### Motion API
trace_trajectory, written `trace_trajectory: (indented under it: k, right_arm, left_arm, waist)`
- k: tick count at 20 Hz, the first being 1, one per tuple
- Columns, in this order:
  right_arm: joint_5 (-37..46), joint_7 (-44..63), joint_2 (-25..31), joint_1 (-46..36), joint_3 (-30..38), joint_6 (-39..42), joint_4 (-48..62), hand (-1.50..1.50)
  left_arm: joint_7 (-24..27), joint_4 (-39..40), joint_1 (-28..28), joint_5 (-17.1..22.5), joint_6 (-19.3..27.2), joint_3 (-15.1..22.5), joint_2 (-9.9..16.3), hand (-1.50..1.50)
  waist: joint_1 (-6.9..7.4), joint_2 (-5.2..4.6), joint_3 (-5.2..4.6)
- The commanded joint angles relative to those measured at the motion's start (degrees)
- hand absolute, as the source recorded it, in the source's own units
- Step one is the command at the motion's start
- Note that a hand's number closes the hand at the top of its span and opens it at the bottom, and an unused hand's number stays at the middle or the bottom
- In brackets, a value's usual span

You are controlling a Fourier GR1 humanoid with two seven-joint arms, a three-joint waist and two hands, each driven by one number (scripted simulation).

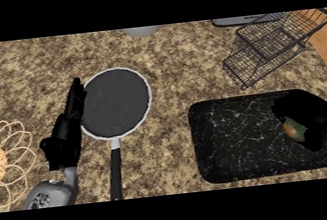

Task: Pick the squash from the tray and place it in the tiered basket

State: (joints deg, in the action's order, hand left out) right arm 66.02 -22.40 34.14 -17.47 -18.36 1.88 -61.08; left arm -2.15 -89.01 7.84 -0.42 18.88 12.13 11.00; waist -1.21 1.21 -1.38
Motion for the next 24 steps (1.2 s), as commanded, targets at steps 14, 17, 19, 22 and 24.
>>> trace_trajectory:
  k: [14, 17, 19, 22, 24]
  right_arm:
    - [-12.38, 23.41, 4.74, 8.95, 19.69, 19.01, -46.62, 1.5]
    - [-17.21, 27.65, 4.32, 6.77, 24.6, 25.97, -51.97, 1.5]
    - [-22.65, 30.48, 5.44, 2.92, 28.94, 33.09, -54.35, 1.5]
    - [-27.92, 31.84, 8.17, -0.41, 35.44, 39.02, -55.33, 1.5]
    - [-31.31, 33.99, 8.22, -5.82, 37.68, 42.13, -51.15, 1.5]
  left_arm:
    - [0.74, 1.14, -0.07, -0.28, -1.67, -0.96, -1.05, 0.0]
    - [0.57, 1.83, 0.73, 0.3, -3.12, -2.25, -0.16, 0.0]
    - [0.45, 1.23, 0.24, -1.0, -2.22, -1.41, -0.68, 0.0]
    - [-1.96, 0.39, 2.87, -1.48, -1.72, -1.57, -1.64, 0.0]
    - [-0.22, 2.15, 2.41, -1.12, -2.21, -2.45, -1.82, 0.0]
  waist:
    - [-0.7, -0.7, 1.28]
    - [0.22, -0.93, 1.31]
    - [0.42, -0.91, 1.3]
    - [0.66, -0.97, 1.33]
    - [1.19, -1.11, 1.32]
